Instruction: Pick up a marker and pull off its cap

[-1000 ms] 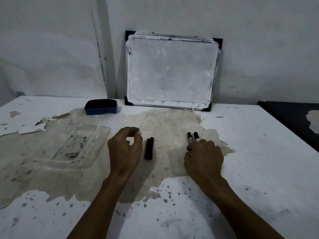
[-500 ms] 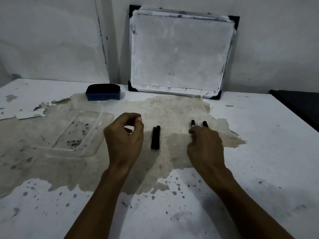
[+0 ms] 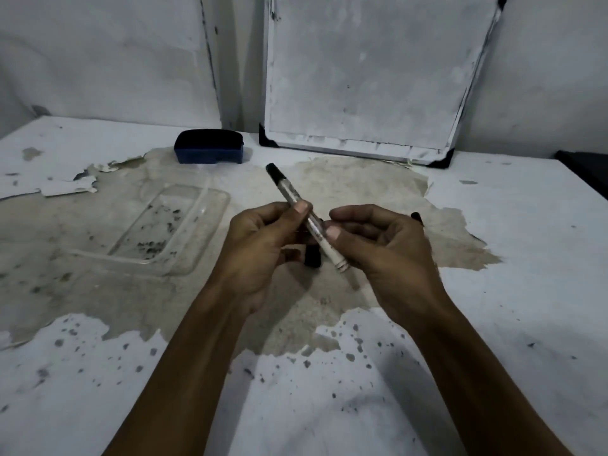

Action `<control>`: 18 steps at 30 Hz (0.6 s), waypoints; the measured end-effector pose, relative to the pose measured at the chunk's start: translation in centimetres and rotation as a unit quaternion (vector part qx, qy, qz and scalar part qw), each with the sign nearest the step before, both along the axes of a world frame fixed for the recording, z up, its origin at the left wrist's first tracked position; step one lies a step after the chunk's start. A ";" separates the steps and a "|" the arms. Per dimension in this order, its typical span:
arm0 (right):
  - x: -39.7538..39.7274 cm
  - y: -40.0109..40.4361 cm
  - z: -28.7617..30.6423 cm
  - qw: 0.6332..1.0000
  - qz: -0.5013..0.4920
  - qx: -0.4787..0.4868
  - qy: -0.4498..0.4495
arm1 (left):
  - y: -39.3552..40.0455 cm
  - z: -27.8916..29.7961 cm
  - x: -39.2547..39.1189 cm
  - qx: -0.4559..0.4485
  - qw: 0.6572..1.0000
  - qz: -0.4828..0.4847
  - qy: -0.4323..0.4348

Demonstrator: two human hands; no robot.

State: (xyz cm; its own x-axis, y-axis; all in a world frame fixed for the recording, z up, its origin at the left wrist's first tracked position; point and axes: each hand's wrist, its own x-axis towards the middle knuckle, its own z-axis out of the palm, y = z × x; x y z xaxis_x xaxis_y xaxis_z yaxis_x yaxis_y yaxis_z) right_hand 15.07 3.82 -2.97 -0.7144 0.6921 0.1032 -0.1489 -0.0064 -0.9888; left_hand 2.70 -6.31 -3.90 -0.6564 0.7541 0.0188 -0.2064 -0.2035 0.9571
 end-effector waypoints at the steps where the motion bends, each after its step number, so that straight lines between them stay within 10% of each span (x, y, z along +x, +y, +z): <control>1: 0.1 0.0 0.0 1.000 -0.006 0.003 -0.026 | -0.1 0.0 -0.2 0.002 1.000 0.010 -0.009; 6: 1.1 0.4 -0.1 0.970 0.098 -0.101 -0.198 | -0.1 -0.3 -0.9 0.037 0.994 0.053 -0.083; 18: 0.9 0.0 -1.1 0.968 0.188 -0.100 -0.133 | 0.3 -1.4 -0.9 0.029 0.998 0.046 -0.009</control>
